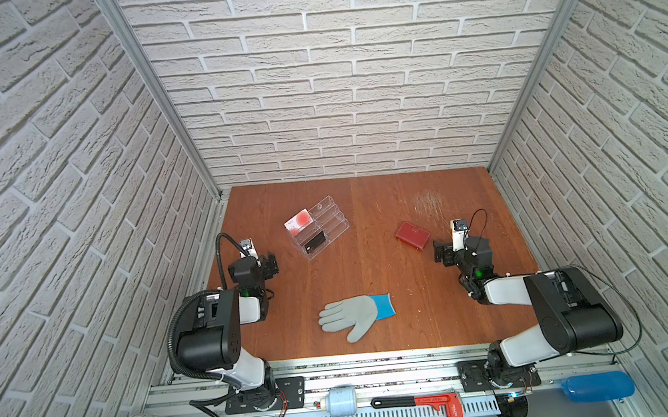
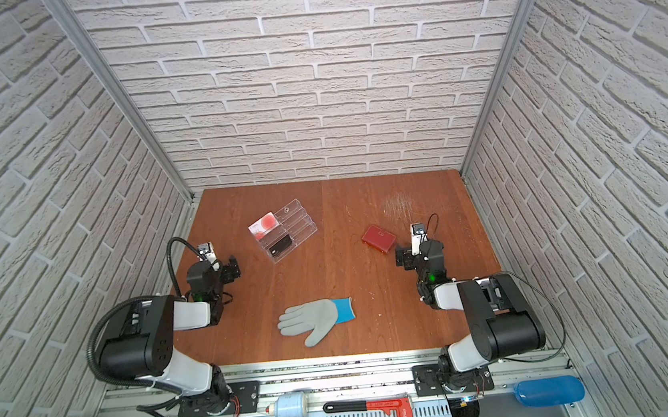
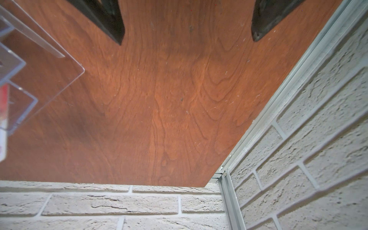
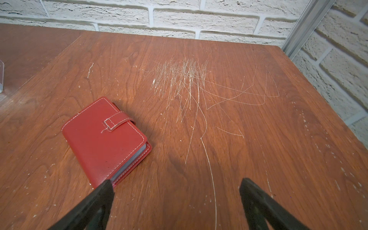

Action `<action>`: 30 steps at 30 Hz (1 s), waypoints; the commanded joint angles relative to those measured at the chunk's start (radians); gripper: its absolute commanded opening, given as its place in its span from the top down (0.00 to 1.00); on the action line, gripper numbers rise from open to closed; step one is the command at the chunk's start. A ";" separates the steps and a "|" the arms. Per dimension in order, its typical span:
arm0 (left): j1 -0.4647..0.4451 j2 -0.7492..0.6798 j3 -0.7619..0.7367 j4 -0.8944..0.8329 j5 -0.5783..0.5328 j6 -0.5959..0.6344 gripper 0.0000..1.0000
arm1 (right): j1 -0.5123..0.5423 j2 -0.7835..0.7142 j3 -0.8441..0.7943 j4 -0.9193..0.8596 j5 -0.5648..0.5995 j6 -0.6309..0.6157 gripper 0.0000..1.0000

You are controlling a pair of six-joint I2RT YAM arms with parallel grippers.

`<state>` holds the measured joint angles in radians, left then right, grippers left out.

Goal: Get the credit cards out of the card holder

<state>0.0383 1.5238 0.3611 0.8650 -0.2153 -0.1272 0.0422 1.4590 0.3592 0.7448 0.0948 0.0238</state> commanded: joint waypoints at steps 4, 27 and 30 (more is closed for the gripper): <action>-0.077 -0.177 0.071 -0.189 -0.177 0.039 0.02 | 0.008 -0.133 0.131 -0.285 0.144 0.060 0.00; -0.135 -0.073 0.256 -0.263 0.236 -0.803 0.02 | 0.284 0.415 0.903 -0.477 -0.502 0.275 0.00; -0.135 -0.016 0.260 -0.181 0.259 -0.856 0.02 | 0.310 0.547 1.015 -0.440 -0.542 0.318 0.00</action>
<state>-0.0921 1.4746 0.5983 0.5457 -0.0242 -0.8928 0.3435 1.9404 1.2942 0.2214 -0.3649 0.3111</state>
